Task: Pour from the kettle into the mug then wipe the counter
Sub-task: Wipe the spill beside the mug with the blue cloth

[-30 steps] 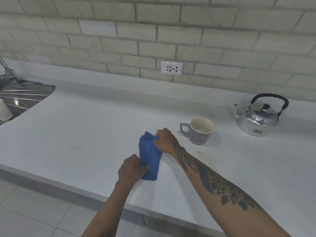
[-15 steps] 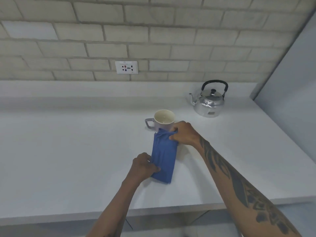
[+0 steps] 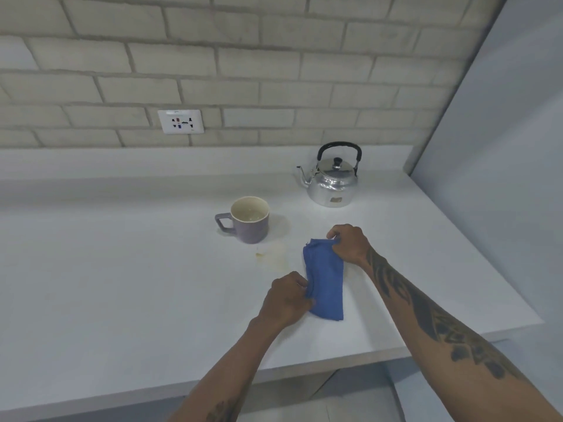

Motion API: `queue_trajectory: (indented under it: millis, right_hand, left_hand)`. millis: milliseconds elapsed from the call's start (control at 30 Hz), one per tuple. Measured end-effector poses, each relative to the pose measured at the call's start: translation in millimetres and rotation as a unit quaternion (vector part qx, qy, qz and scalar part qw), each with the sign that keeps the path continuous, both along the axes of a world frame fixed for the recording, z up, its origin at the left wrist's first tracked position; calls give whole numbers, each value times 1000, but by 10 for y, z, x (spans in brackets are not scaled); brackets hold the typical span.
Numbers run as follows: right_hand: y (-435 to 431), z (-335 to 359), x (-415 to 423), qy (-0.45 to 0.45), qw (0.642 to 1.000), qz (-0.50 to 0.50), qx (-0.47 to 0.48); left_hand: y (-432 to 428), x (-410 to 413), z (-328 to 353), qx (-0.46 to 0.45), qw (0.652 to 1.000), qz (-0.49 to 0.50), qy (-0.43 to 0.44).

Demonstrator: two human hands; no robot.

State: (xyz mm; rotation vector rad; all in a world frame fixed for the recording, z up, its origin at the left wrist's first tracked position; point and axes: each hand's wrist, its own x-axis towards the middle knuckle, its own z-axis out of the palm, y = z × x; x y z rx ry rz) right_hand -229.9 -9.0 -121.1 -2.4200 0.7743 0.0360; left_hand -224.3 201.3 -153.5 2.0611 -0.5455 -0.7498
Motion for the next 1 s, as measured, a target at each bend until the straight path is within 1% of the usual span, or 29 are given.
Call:
queue_trajectory:
  millis: [33,100,167,267,333,367,433,500,600,667,767,867,933,1000]
  right_hand:
    - [21,-52,-31,4,1000,0,-6]
    - [117,-157,-119,-6,999,-1,-41]
    - [276,-261,-232,-46,997,9,-59]
    - [516,-419,-374,-101,991,53,-67]
    - [626,-545,-397,-103,987,75,-100]
    - [678,-590,-397,-80,987,74,-115]
    - [766,-706,-391,-15,989,55,-134]
    - [848,-770,-396,30,987,33,-155]
    - [900,-831,-333,41,981,15,-190]
    - [966,-836,-189,57,976,19,-210]
    - [1221,-863,114,70,968,61,-235]
    - [1618,-856,243,52,964,131,-225]
    - [1808,-859,100,39,952,210,-220]
    - [1794,-875,-204,20,935,267,-234]
  left_hand:
    - [114,57,-31,0,1000,9,-23]
    - [407,225,-109,16,994,26,-109]
    - [722,398,-187,34,980,51,-188]
    - [1125,596,-294,55,954,67,-288]
    - [1327,695,-384,71,934,55,-346]
    - [1412,734,-431,75,929,50,-360]
    - [1551,783,-516,80,927,49,-363]
    - [1631,787,-575,81,926,43,-367]
    - [1660,778,-622,74,924,40,-372]
    - [1651,776,-625,71,925,47,-369]
    - [1653,771,-626,66,927,50,-366]
    - [1660,780,-640,62,925,40,-373]
    - [1655,797,-665,64,926,37,-371]
    - [1650,803,-682,65,926,38,-369]
